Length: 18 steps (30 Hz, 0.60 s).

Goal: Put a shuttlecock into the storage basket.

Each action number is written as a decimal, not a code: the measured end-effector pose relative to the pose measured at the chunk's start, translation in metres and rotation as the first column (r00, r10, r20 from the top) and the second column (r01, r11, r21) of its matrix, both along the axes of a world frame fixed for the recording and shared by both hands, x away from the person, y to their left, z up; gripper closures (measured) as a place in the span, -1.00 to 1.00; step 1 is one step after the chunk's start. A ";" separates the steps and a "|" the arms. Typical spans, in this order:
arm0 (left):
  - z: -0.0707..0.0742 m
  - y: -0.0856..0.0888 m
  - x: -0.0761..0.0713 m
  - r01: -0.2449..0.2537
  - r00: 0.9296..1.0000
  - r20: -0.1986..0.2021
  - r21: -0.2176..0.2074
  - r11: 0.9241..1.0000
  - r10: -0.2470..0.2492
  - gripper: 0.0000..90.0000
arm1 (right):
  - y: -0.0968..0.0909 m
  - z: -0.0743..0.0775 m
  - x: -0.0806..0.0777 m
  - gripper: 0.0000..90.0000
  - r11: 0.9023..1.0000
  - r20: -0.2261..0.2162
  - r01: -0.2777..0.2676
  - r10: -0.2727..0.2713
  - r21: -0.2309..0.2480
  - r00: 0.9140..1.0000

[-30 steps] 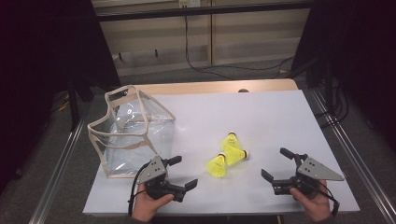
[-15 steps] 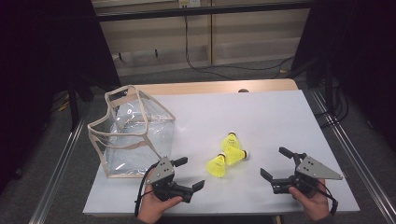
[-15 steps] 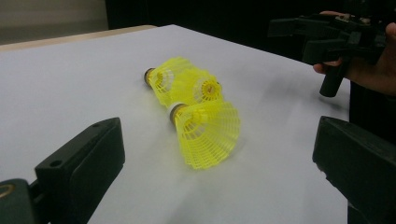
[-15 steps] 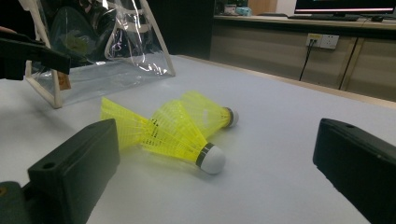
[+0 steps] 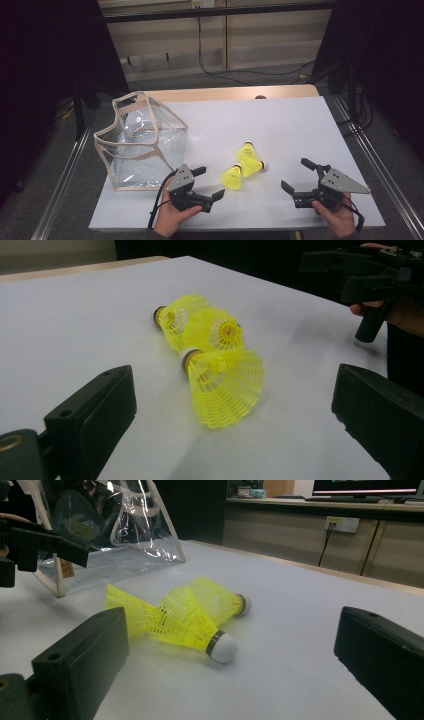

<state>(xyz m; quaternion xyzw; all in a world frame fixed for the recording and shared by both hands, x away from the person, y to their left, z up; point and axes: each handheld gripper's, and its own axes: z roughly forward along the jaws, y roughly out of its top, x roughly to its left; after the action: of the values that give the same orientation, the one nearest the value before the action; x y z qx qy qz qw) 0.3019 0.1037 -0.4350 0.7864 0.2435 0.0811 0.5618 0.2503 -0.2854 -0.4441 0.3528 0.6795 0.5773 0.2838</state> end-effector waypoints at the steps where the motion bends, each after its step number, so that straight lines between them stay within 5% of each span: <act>1: 0.000 0.000 0.000 0.000 1.000 0.000 0.000 1.000 0.000 -0.89 | 0.000 0.000 0.000 -0.98 1.000 0.000 0.000 0.000 0.000 1.000; 18: -0.007 -0.013 0.009 0.000 0.999 -0.048 0.046 0.999 0.002 -0.84 | 0.001 0.000 0.001 -0.98 1.000 0.003 -0.006 0.006 -0.005 1.000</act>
<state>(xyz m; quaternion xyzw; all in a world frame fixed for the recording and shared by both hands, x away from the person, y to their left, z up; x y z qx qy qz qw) 0.3104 0.0906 -0.4418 0.8006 0.2553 0.0681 0.5378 0.2517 -0.2843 -0.4438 0.3490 0.6816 0.5770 0.2840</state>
